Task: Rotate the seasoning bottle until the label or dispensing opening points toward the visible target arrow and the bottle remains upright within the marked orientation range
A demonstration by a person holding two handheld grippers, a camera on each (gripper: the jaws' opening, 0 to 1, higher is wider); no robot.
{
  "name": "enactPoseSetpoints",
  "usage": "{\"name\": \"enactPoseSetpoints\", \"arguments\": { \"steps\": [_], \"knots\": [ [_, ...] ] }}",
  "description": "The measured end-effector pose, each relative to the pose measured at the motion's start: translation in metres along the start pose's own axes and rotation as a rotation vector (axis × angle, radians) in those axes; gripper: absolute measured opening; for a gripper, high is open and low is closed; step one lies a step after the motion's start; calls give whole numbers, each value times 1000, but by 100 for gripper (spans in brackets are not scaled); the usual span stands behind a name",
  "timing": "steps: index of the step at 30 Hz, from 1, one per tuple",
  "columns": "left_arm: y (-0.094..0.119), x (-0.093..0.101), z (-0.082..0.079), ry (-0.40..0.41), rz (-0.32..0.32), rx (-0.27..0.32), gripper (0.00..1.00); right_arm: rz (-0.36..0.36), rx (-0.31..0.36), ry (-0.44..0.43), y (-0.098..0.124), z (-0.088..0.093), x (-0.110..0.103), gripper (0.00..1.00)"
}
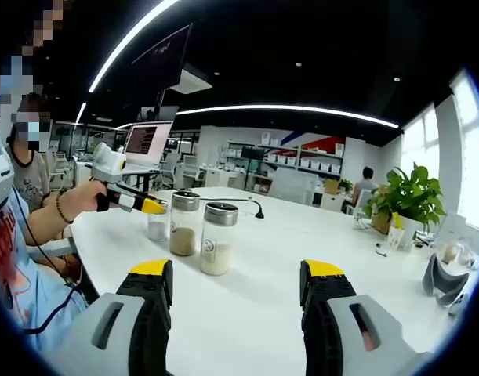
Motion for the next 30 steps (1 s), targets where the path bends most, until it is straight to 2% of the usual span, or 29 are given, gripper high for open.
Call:
{"name": "enactPoseSetpoints", "arguments": {
  "steps": [11,20,30],
  "knots": [
    [-1,6,1,1,-96,24,33,0,2,-1,1,0,1,67],
    [-2,8,2,5,-133,32,33,0,-1,1,1,0,1,67],
    [-3,7,3,13,-138,44,33,0,-9,-3,1,3,2,67]
  ]
}}
Point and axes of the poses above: the point that each gripper's makers call its tool centre point, and the gripper's own axes: y roughly backward along the fingers, x roughly to its right, z roughly out of its underside, the point moved 8 cm from there along y, roughly backward along the fingers, and after that the axes turned 4 degrees about x, right-handed, at the moved point
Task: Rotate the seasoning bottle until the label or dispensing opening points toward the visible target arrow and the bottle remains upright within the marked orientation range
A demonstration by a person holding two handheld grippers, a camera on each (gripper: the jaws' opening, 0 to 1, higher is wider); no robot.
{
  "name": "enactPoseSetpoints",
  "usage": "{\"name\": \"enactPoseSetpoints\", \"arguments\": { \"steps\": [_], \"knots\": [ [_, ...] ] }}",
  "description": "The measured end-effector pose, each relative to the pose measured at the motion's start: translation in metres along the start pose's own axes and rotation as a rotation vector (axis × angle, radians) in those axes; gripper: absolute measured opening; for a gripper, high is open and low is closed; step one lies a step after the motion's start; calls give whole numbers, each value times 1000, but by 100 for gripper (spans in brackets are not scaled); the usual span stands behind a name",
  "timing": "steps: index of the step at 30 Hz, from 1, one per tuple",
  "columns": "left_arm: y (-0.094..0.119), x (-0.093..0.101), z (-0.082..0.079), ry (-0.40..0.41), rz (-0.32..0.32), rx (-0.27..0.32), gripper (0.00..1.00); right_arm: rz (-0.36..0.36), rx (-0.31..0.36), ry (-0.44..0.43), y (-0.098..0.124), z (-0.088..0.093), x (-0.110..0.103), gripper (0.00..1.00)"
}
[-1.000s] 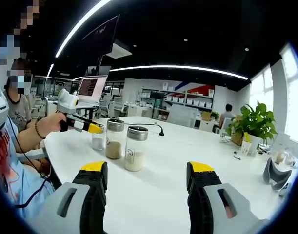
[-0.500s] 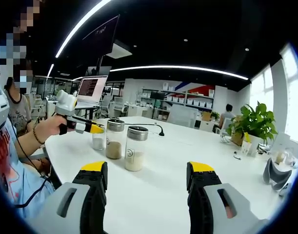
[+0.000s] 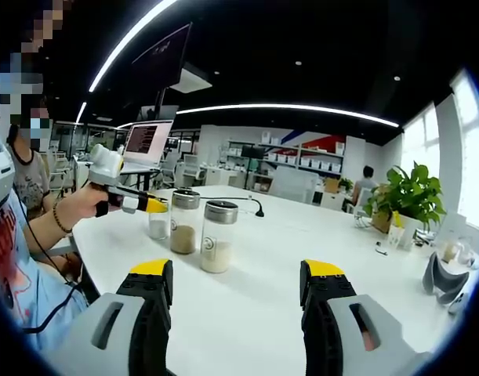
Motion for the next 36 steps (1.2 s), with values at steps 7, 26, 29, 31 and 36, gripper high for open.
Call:
{"name": "enactPoseSetpoints", "arguments": {
  "steps": [7,26,29,31,36],
  "knots": [
    [0,-1,1,1,17,11,33,-5,-16,-4,0,3,-1,66],
    [15,-7,-10,-95,170,25,56,-30,12,-6,0,0,-4,68],
    [16,-19,-16,-112,212,11,63,-29,6,2,-1,0,-3,68],
    [16,-28,-19,-144,260,-1,65,-27,6,4,-1,0,-3,68],
    [10,-39,-23,-112,446,-54,74,-21,9,6,-1,-2,-3,68]
  ]
}}
Point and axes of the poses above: the point that each gripper's makers call its tool centre point, and the gripper's own axes: y roughly backward along the fingers, x roughly to its right, z roughly out of its underside, the point moved 8 cm from there along y, roughly backward along the fingers, and after that the axes turned 4 degrees about x, right-handed, at the moved point
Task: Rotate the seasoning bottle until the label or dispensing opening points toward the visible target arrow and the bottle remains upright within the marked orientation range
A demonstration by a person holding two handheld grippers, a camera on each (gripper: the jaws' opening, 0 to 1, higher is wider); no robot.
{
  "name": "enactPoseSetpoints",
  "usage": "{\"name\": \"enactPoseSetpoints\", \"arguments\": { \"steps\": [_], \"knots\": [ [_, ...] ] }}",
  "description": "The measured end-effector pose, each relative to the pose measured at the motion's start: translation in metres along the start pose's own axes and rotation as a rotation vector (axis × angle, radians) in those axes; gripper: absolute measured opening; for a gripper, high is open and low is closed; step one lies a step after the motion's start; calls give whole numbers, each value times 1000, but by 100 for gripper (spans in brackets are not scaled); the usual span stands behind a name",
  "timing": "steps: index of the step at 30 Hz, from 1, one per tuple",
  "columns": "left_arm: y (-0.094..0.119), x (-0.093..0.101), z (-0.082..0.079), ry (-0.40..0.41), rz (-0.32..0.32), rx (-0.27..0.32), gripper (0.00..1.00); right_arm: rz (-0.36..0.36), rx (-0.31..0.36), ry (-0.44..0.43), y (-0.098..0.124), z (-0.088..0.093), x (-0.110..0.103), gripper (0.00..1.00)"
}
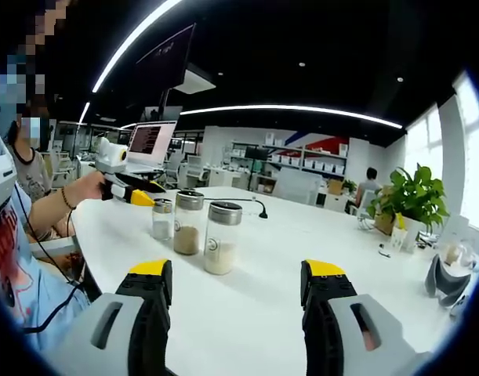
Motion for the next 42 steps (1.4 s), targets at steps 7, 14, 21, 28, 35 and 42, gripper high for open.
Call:
{"name": "enactPoseSetpoints", "arguments": {
  "steps": [7,14,21,28,35,42],
  "knots": [
    [-5,-2,-4,-21,195,18,90,-12,18,11,0,-4,-2,72],
    [-9,2,-3,-54,426,43,100,-1,8,0,1,-2,0,74],
    [-15,-5,0,-94,506,84,100,7,-7,-28,1,0,5,82],
    [-23,-18,7,-60,619,69,97,42,-3,-91,4,3,12,89],
    [-31,-13,9,-42,698,57,92,52,-15,-105,3,5,13,95],
    [-39,-12,9,-25,740,34,82,64,-39,-106,4,7,14,98]
  ]
}}
Point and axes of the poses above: the point that each gripper's makers call its tool centre point, and the gripper's own axes: y roughly backward along the fingers, x roughly to its right, z roughly out of its underside, the point moved 8 cm from there along y, roughly backward along the fingers, and after that the axes turned 4 degrees about x, right-handed, at the moved point
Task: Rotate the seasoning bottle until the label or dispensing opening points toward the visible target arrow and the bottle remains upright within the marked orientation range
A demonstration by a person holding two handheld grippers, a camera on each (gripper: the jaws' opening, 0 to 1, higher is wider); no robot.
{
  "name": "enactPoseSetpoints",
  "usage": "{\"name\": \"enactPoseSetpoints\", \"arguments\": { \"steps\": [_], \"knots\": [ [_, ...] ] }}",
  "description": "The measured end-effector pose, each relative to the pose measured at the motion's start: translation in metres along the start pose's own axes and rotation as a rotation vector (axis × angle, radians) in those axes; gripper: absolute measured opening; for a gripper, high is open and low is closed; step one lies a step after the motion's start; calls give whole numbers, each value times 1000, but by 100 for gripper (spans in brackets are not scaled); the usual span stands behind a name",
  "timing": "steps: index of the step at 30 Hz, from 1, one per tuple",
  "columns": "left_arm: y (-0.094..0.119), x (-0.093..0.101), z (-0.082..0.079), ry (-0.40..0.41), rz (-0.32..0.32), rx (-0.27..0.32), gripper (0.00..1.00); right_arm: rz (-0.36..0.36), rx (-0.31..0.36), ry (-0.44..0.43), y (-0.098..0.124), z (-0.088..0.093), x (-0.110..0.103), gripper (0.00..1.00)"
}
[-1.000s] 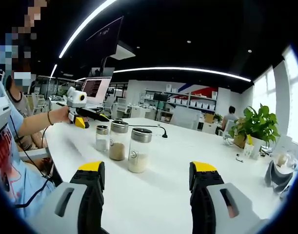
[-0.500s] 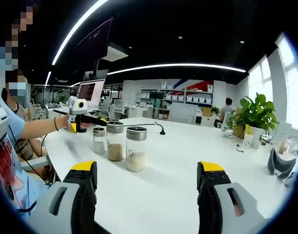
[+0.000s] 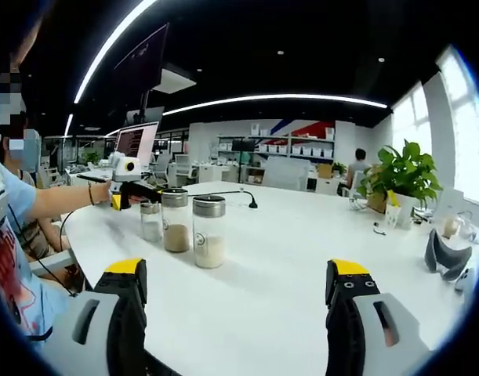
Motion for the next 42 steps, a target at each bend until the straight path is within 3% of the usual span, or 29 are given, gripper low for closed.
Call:
{"name": "enactPoseSetpoints", "arguments": {
  "steps": [5,13,18,23,28,33,42],
  "knots": [
    [-3,0,1,7,27,-17,81,5,8,-6,1,-1,0,98],
    [-2,-2,4,34,55,-14,66,-3,-5,-2,1,0,-2,99],
    [-3,-4,6,38,57,-19,65,-4,-3,3,1,0,-3,99],
    [-2,-9,4,47,58,2,52,-5,-8,3,1,0,-3,99],
    [0,-13,8,47,49,-20,51,-6,-2,12,2,-2,-3,98],
    [-2,-15,9,48,41,-20,37,-12,-2,14,1,-2,-3,98],
    [-4,-12,9,25,18,-9,36,-7,-10,4,-1,0,-1,97]
  ]
}}
Point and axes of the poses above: the point that each gripper's makers call its tool centre point, and the gripper's own axes: y roughly backward along the fingers, x roughly to its right, z roughly out of its underside, the point moved 8 cm from there along y, roughly backward along the fingers, and after that the axes turned 4 degrees about x, right-handed, at the moved point
